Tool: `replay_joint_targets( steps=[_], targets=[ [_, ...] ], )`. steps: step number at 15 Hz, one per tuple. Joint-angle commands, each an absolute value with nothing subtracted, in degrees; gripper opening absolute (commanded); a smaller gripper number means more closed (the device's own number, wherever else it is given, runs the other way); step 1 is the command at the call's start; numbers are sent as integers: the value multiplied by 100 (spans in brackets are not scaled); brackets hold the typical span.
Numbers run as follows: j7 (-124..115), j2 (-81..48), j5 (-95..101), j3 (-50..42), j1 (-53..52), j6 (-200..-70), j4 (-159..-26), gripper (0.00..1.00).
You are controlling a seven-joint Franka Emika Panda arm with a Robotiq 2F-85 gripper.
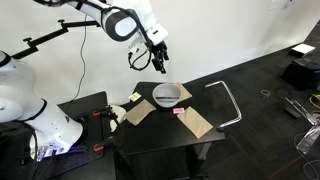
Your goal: Pick the marker and put it in the bowl
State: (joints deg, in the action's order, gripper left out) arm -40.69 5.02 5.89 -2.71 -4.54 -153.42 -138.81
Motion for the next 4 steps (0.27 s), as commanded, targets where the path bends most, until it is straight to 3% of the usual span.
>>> replay_joint_targets(
  steps=[1,4],
  targets=[
    [-4021,507,536,-33,-216,-15339,-13879,100],
    [-4028,426,546,-28,-208,-15340,-13873,100]
  ],
)
